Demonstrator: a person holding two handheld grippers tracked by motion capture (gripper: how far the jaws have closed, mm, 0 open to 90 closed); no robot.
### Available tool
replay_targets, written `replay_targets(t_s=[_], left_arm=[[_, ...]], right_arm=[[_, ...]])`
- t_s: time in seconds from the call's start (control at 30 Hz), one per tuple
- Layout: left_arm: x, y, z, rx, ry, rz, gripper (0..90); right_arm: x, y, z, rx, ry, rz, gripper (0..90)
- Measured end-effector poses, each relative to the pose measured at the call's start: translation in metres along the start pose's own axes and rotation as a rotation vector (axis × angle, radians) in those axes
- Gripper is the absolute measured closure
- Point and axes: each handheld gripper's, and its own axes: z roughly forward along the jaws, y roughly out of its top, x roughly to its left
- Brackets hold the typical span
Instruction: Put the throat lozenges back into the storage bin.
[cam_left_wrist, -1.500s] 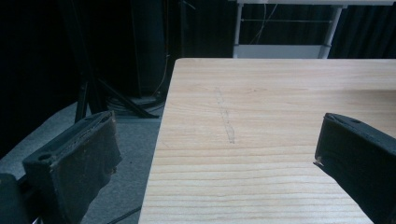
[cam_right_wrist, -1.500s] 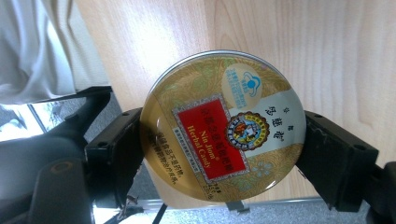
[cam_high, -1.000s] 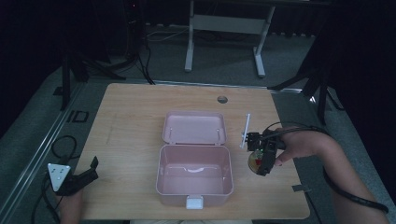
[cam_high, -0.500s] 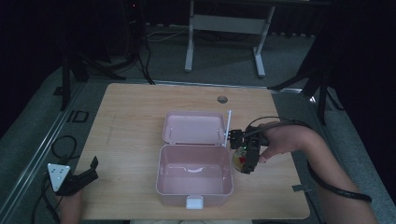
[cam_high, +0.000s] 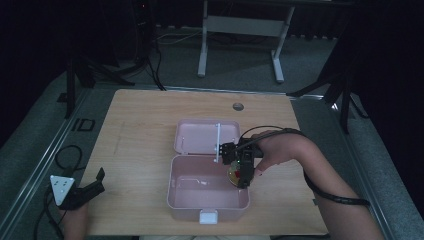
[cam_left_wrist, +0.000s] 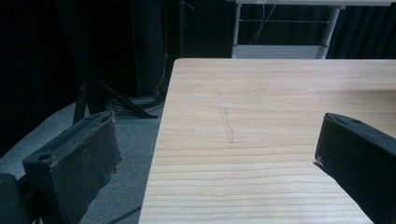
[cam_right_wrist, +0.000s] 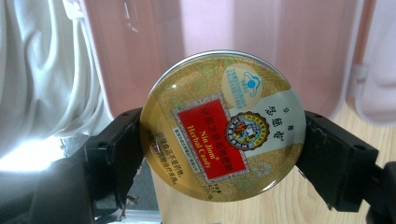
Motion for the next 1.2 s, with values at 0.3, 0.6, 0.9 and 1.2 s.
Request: replay_targets(t_s=[0.3, 0.6, 0.9, 1.2], left_arm=[[0.000, 0.000, 0.000, 0.003, -0.001, 0.003, 0.3], [0.000, 0.000, 0.000, 0.003, -0.004, 0.003, 0.3], [0.000, 0.000, 0.001, 0.003, -0.006, 0.001, 0.3], [0.000, -0.001, 0.001, 0.004, -0.010, -0.001, 0.3]], right_arm=[[0.000, 0.011, 0.015, -0.020, 0.019, -0.031, 20.0], [-0.006, 0.021, 0.056, -0.021, 0.058, -0.046, 20.0], [-0.006, 0.024, 0.084, -0.026, 0.066, -0.094, 20.0], [-0.003, 0.031, 0.107, 0.034, 0.066, -0.134, 19.9]])
